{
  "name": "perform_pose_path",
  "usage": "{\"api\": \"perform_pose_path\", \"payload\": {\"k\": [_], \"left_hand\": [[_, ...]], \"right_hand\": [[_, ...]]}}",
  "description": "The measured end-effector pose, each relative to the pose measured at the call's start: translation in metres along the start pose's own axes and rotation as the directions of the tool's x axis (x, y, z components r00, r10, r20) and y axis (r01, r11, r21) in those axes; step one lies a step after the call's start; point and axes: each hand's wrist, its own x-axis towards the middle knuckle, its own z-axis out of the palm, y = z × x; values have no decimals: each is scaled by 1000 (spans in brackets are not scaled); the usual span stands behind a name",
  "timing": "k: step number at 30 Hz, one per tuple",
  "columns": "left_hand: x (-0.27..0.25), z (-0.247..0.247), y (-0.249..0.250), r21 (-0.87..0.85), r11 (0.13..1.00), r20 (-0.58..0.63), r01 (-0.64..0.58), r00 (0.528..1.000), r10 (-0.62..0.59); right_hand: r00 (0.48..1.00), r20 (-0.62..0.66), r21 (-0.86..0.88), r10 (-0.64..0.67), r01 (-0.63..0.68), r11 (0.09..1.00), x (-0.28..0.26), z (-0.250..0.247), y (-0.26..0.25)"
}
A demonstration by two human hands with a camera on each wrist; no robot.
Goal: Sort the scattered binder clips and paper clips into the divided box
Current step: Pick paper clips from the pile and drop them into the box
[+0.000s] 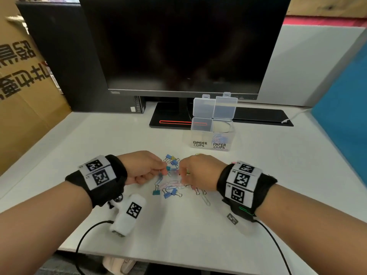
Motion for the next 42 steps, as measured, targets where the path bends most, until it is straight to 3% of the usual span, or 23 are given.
{"api": "perform_pose_path", "payload": {"k": [1,3,6,11,20,27,31,33,34,35,36,38,39,40,42], "left_hand": [[0,3,1,169,985,-51,-12,998,21],[0,10,1,504,863,-121,-34,987,109],[5,22,-5,707,706,-163,-27,966,199],[11,31,-3,799,599,-136,-55,954,268],[20,35,0,824,555,20,-114,985,173],[12,32,-1,835,500,130,-232,964,231],[2,24,3,791,547,128,-272,949,287],[2,16,3,634,740,43,-225,965,257],[2,12,3,416,890,-8,-187,978,209],[3,7,2,122,981,-38,-152,987,158],[4,3,0,-163,980,-48,-112,993,105],[5,-7,-4,-503,864,-19,-23,1000,15],[5,-10,-5,-579,815,-1,5,1000,-7],[6,-11,-7,-627,779,8,23,1000,-23],[8,-13,-10,-678,733,17,53,998,-57]], "right_hand": [[999,19,-43,-51,51,998,3,1,-3],[992,60,-122,-111,117,986,10,2,-6],[989,74,-165,-126,137,977,18,4,-7],[991,70,-231,-112,125,965,23,8,-12],[979,203,-318,19,47,947,22,7,-27],[972,223,-253,-71,128,959,24,14,-11],[978,185,-178,-91,125,976,15,7,-5],[990,138,41,-41,35,999,10,-2,5],[993,116,193,-1,-21,981,7,-6,12],[994,105,377,43,-80,923,5,-9,19],[989,119,614,87,-142,776,4,-11,26],[970,169,955,177,-205,214,2,-10,41],[962,189,982,195,-189,-18,0,-9,48],[960,200,972,198,-169,-162,-1,-8,54],[958,206,931,201,-128,-342,-4,-4,62]]}}
